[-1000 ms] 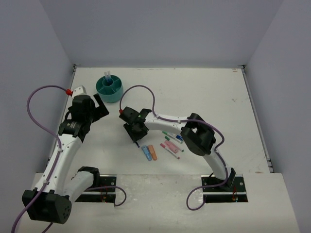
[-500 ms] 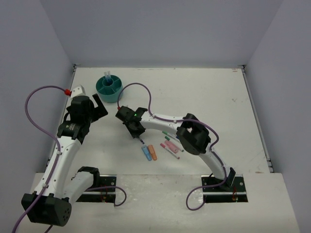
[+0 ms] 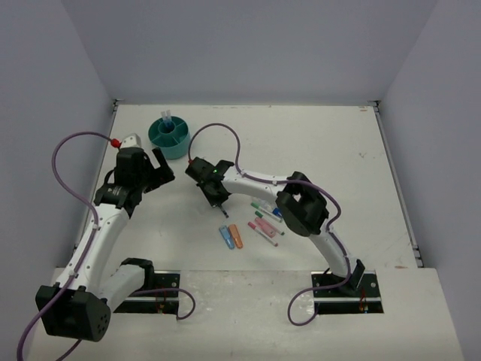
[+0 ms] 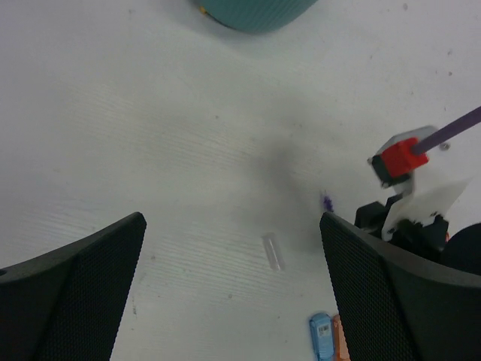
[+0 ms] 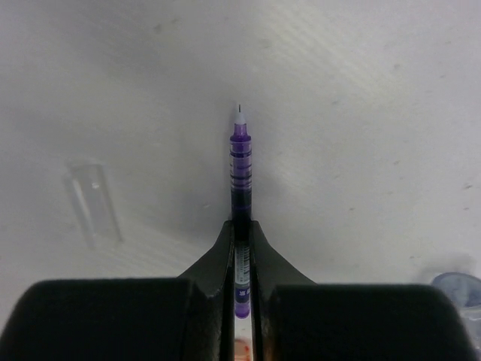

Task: Sort the stationery into containers
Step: Pick up the pen from the center of the board, then close the pen cap on the pen.

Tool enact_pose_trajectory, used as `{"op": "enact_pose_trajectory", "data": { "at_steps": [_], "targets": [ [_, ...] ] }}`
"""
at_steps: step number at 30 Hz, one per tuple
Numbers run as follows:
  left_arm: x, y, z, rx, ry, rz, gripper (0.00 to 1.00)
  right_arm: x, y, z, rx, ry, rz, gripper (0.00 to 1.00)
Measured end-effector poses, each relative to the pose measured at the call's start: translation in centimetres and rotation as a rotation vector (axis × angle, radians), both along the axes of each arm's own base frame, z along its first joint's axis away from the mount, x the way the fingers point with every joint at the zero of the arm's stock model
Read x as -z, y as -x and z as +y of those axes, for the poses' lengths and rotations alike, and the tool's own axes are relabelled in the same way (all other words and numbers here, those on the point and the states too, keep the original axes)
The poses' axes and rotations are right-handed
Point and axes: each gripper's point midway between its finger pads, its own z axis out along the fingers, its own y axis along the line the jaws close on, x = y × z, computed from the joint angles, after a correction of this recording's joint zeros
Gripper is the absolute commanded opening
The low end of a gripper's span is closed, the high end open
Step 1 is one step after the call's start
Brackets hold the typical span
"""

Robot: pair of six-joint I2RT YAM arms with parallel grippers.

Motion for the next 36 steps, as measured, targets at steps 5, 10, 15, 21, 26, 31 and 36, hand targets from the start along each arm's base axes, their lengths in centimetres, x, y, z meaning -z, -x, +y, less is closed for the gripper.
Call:
{"op": "enact_pose_trajectory", "data": {
  "at_steps": [5,10,15,21,26,31,36],
  "targets": [
    [2.7,1.6,-5.8,0.095,0.057,0.067,0.98,-5.9,-4.8,-4.6,0.088,-0.059,-0.08,0.0],
    [5.9,2.2,-10.0,0.108,0.07,0.157,0.8,-19.0,-6.8,-10.2,0.173,-0.237,-0.307,0.0],
    [9.4,2.6,-10.9,0.001,0.068,0.254,0.72,-24.3,-4.7,-11.3,0.143,-0.338,-0.413,0.0],
    [12.3,3.2,-10.1,-0.147,0.044,0.369,0.45,-17.4,-4.1,-11.0,0.114,-0.233,-0.293,0.0],
    [13.9,3.6,-9.9,-0.207,0.005,0.453,0.44,-15.1,-3.5,-11.1,0.099,-0.198,-0.243,0.0],
    [15.3,3.5,-10.1,-0.224,-0.034,0.51,0.41,-15.4,-3.6,-11.1,0.094,-0.207,-0.252,0.0],
    [15.4,3.2,-10.2,-0.231,-0.038,0.517,0.33,-15.5,-3.6,-11.1,0.091,-0.207,-0.253,0.0]
  ]
}}
